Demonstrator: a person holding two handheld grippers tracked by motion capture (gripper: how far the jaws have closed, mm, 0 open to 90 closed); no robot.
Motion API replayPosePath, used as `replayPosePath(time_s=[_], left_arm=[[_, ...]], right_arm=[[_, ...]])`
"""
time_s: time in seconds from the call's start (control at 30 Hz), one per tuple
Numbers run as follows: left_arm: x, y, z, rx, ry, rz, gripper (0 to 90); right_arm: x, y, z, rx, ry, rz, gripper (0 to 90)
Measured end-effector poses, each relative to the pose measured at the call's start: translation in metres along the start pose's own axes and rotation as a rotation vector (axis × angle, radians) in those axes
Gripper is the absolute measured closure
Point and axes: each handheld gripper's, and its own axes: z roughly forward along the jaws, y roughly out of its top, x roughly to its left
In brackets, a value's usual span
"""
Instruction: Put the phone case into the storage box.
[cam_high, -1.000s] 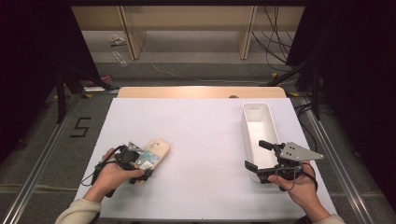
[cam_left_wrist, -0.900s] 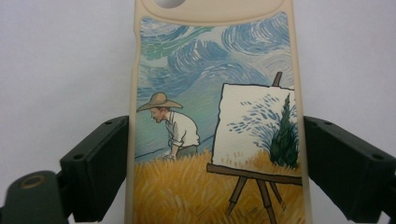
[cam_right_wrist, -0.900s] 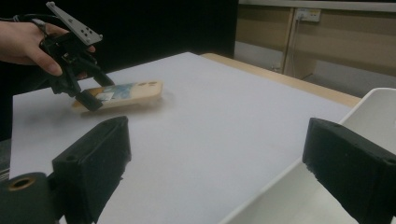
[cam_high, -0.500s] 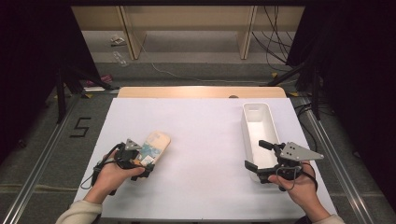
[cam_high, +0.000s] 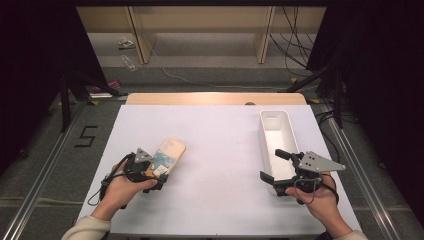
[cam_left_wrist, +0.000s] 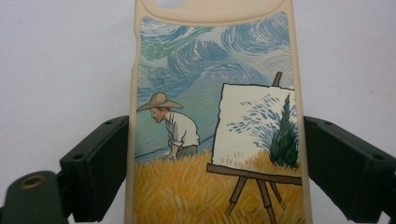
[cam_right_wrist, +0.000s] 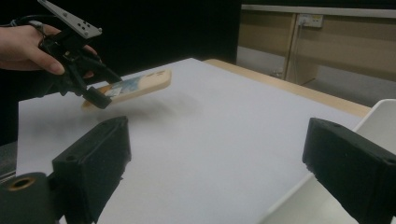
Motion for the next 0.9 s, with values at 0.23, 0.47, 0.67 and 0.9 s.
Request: replayPosePath(time_s=[0.23, 0.47, 0.67, 0.9], left_arm=[[-0.004, 0.002, -0.001, -0.020, -0.001, 0.014, 10.9], [-0.009, 0.004, -0.002, -0.033, -0.003, 0.029, 10.9], [-0.011, 0.004, -0.001, -0.036, -0.006, 0.037, 10.9], [-0.014, 0.005, -0.002, -0.046, -0.008, 0.045, 10.9]], right_arm=[[0.005, 0.003, 0.006, 0.003, 0.007, -0.005, 8.7], [0.010, 0.007, 0.015, 0.009, 0.016, -0.006, 8.7], [0.014, 0.010, 0.024, 0.014, 0.013, -0.025, 8.7], [0.018, 0.013, 0.031, 0.013, 0.020, -0.020, 8.7]])
